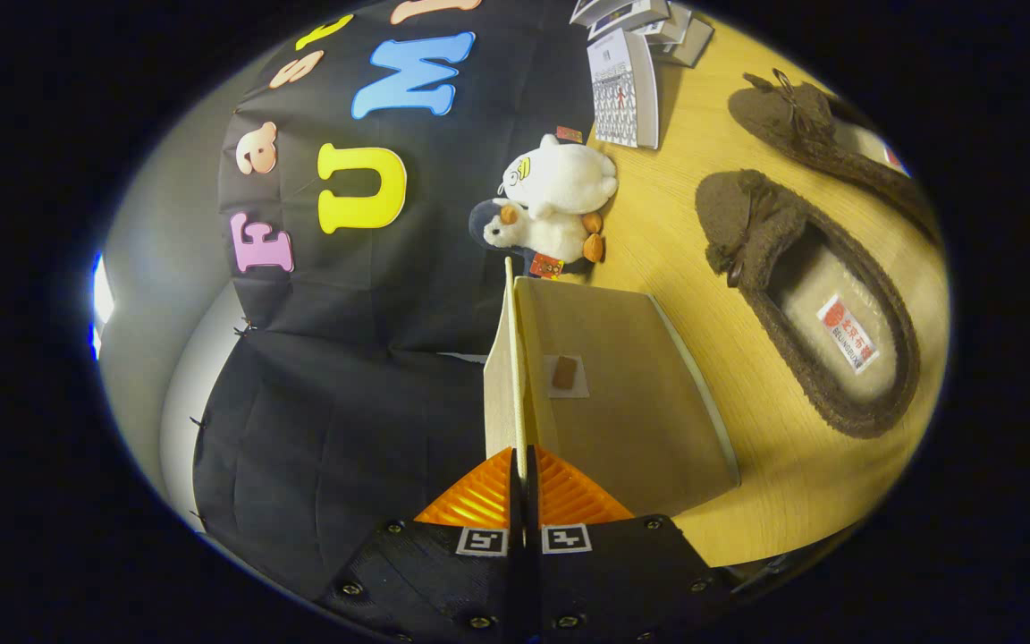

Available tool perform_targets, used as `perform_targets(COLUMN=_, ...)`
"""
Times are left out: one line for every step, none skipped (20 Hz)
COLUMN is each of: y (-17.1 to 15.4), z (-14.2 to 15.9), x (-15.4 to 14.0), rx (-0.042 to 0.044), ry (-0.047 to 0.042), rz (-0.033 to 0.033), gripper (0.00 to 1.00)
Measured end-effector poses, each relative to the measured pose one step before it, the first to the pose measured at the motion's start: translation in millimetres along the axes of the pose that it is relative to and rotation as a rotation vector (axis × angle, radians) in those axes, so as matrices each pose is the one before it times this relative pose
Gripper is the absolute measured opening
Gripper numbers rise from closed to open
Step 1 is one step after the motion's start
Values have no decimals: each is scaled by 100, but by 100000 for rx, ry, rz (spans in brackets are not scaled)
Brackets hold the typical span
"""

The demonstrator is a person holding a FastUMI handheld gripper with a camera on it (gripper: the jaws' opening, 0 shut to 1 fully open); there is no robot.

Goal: Open the storage box then place both shoes into the box .Put the left shoe in first, then the right shoe, with the right side of both shoes facing outward in a uniform manner.

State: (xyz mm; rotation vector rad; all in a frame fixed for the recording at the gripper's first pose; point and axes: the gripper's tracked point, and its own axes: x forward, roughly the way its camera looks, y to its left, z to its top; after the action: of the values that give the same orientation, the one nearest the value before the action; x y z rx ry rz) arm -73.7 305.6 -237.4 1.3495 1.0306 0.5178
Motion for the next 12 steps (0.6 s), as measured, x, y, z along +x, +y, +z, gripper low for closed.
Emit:
perform_targets(y=991, z=249, x=-140, rx=-4072, ry=192, rz=-223, gripper=0)
perform_targets(y=1181, z=-134, x=-252, rx=-4760, ry=32, rz=-292, gripper=0)
perform_targets(y=992, z=-57, x=20, rx=-4919, ry=258, rz=-363, gripper=0)
perform_targets(y=1100, z=100, x=-29, rx=-4714, ry=-69, rz=-244, gripper=0)
perform_targets(y=1310, z=170, x=-753, rx=-4369, ry=425, rz=224, gripper=0)
perform_targets(y=1278, z=105, x=85, rx=-3551, ry=352, rz=498, gripper=0)
perform_targets(y=1174, z=79, x=170, rx=-2910, ry=298, rz=463, gripper=0)
perform_targets(y=1213, z=-10, x=186, rx=-2532, ry=622, rz=592, gripper=0)
perform_targets(y=1043, z=49, x=244, rx=-2317, ry=541, rz=22, gripper=0)
perform_targets(y=798, z=-28, x=-19, rx=-2191, ry=523, rz=-715, gripper=0)
perform_targets(y=742, z=-51, x=178, rx=-2188, ry=560, rz=-913, gripper=0)
perform_targets(y=787, z=-117, x=230, rx=-1713, ry=537, rz=-967, gripper=0)
